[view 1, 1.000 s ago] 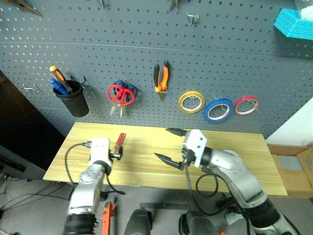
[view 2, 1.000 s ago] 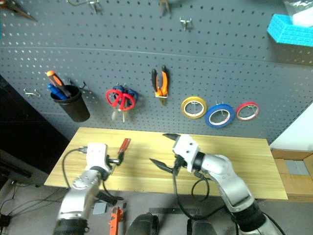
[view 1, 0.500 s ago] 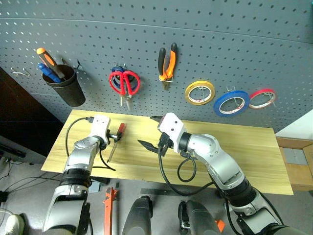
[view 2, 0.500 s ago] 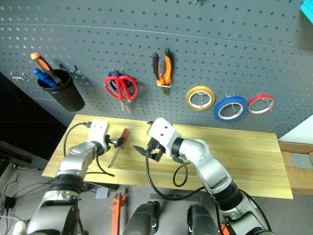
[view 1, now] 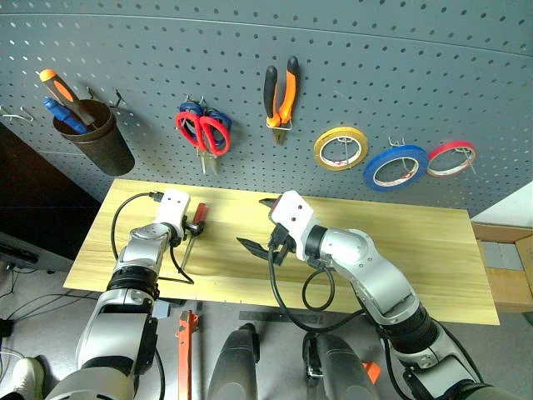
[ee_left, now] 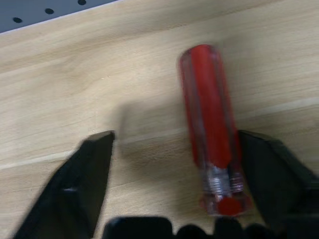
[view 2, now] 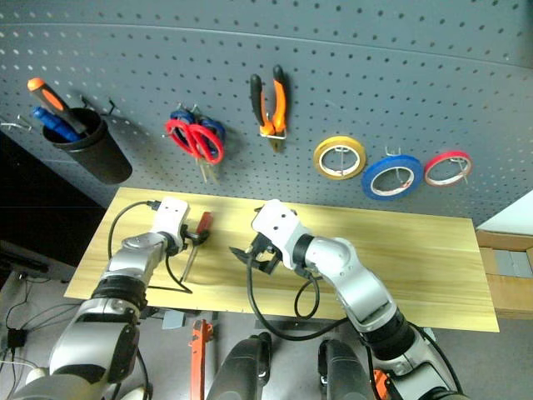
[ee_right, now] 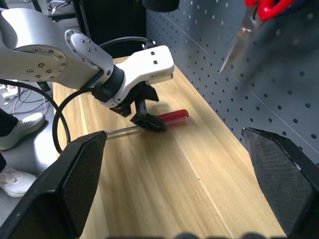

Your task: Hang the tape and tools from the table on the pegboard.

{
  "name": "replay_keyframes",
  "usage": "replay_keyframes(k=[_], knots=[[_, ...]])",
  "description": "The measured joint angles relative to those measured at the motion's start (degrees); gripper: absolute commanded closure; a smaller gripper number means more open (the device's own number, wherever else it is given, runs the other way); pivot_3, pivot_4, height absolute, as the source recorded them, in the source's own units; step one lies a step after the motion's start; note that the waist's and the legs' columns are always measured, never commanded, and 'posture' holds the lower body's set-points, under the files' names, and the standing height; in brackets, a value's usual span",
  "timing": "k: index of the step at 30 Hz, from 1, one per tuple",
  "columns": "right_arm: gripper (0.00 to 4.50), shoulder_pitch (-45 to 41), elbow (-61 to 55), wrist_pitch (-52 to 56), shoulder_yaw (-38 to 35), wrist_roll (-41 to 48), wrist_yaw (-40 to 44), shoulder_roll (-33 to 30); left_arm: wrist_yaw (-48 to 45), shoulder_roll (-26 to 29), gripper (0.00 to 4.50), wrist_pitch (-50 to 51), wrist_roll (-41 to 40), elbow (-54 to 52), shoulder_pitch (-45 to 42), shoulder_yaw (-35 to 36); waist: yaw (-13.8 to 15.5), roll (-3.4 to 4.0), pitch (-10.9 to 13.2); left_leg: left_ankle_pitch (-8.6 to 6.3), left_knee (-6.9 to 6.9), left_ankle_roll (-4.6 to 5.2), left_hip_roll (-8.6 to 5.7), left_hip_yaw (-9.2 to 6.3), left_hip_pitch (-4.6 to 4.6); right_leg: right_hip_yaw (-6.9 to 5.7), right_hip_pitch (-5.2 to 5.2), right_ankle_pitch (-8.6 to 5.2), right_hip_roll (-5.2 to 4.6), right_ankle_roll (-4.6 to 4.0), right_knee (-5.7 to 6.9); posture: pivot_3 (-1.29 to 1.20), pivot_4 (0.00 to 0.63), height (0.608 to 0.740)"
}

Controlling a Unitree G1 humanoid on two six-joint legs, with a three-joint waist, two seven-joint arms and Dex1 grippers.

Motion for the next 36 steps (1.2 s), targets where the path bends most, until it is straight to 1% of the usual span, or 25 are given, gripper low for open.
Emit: replay_keyframes(k=[4,6,11,13,17,19,21,22,24,25,29,32,36], knots=[[0.0,0.0,0.0,0.0,-0.6,0.0,-0.2,-0.1,-0.4,-0.3,3.06,0.2,0.0,0.0,0.0,0.0,-0.2,0.0,0.0,0.08,-0.02,-0.13,0.0,-0.02,0.0,-0.02,0.0,-0.01,0.0,0.01,0.0,0.13,0.35,0.74],[0.0,-0.1,0.2,-0.1,-0.6,0.0,-0.3,-0.2,-0.5,-0.3,3.63,0.2,0.0,0.0,-0.1,0.0,-0.3,0.0,0.0,0.09,-0.02,-0.16,0.0,-0.02,0.0,-0.02,0.0,-0.01,0.0,0.01,0.0,0.13,0.343,0.74],[0.0,-0.1,1.1,-0.9,-1.2,0.0,-0.3,-0.8,0.4,-0.6,3.65,-0.1,0.0,0.1,-0.2,0.0,-0.4,-0.02,0.0,0.13,-0.03,-0.23,0.0,-0.03,0.0,-0.04,0.0,-0.01,-0.01,0.02,0.0,0.12,0.308,0.74],[0.0,0.0,1.2,-1.3,-1.8,0.5,0.2,-1.4,0.9,-1.0,3.65,0.0,-0.2,-1.2,0.6,0.4,-0.5,-0.03,0.0,0.14,-0.04,-0.24,0.0,-0.04,-0.01,-0.04,0.0,0.0,-0.01,0.02,-0.02,0.12,0.285,0.74],[0.0,3.6,-2.1,-1.8,-5.9,4.8,3.1,-3.3,2.9,-3.2,3.65,2.2,-2.2,-13.0,8.3,2.2,-0.5,-0.14,-0.2,0.13,-0.04,-0.37,-0.02,-0.1,-0.07,-0.12,0.03,-0.01,-0.07,0.03,-0.06,0.12,0.229,0.74],[0.0,6.3,-4.1,-2.6,-8.8,8.0,4.6,-3.9,4.9,-4.4,3.65,4.7,-2.8,-22.4,13.8,3.2,-0.6,-0.2,-0.2,0.13,-0.06,-0.4,-0.01,-0.13,-0.09,-0.13,0.02,-0.01,-0.08,0.03,-0.09,0.13,0.185,0.74],[0.0,7.8,-4.5,-3.4,-11.1,10.5,5.5,-3.9,7.2,-5.8,3.65,6.7,-3.0,-29.0,17.8,4.0,-0.6,-0.29,-0.8,0.16,-0.06,-0.46,-0.02,-0.17,-0.1,-0.18,0.02,-0.01,-0.07,0.02,-0.07,0.13,0.185,0.74],[0.0,7.9,-4.6,-3.8,-12.2,11.8,5.8,-3.8,8.7,-6.6,3.65,7.7,-3.0,-32.8,19.5,4.3,-0.6,-0.32,-1.0,0.2,-0.04,-0.53,-0.02,-0.21,-0.1,-0.22,0.02,-0.01,-0.07,0.02,-0.04,0.14,0.17,0.74],[0.0,8.2,-4.9,-4.4,-13.4,13.5,5.9,-3.4,11.5,-7.8,3.65,9.6,-2.6,-39.2,22.0,4.9,-0.6,-0.34,-1.5,0.27,-0.04,-0.63,-0.02,-0.26,-0.09,-0.28,0.04,0.0,-0.07,0.03,0.0,0.15,0.1,0.74],[0.0,9.3,-5.4,-4.8,-14.1,14.8,6.0,-2.7,13.8,-9.4,3.65,10.7,-2.0,-44.7,24.9,5.4,-0.6,-0.36,-2.1,0.27,-0.06,-0.63,-0.03,-0.26,-0.09,-0.28,0.05,0.0,-0.07,0.03,-0.02,0.15,0.1,0.74],[0.0,9.5,-5.8,-6.2,-16.9,18.8,5.1,0.4,21.0,-15.8,3.65,12.3,1.3,-62.4,34.9,3.4,-0.6,-0.4,-5.5,0.26,-0.11,-0.64,-0.07,-0.24,-0.08,-0.23,0.07,0.0,-0.06,0.03,-0.05,0.17,0.027,0.74],[0.0,7.3,-4.4,-8.6,-17.4,19.2,4.1,3.0,25.0,-16.5,3.65,10.9,4.2,-67.9,36.4,3.8,-0.5,-0.44,-7.9,0.21,-0.13,-0.52,-0.04,-0.26,0.05,-0.22,0.11,0.03,0.07,-0.02,0.03,0.18,0.005,0.74],[0.0,4.5,-1.8,-12.4,-18.6,20.0,2.5,7.0,29.8,-16.4,3.65,9.4,6.6,-71.7,35.9,8.0,-0.3,-0.38,-10.4,0.26,-0.12,-0.32,-0.01,-0.24,0.28,-0.14,0.29,0.05,0.19,-0.03,0.05,0.19,0.0,0.74]])
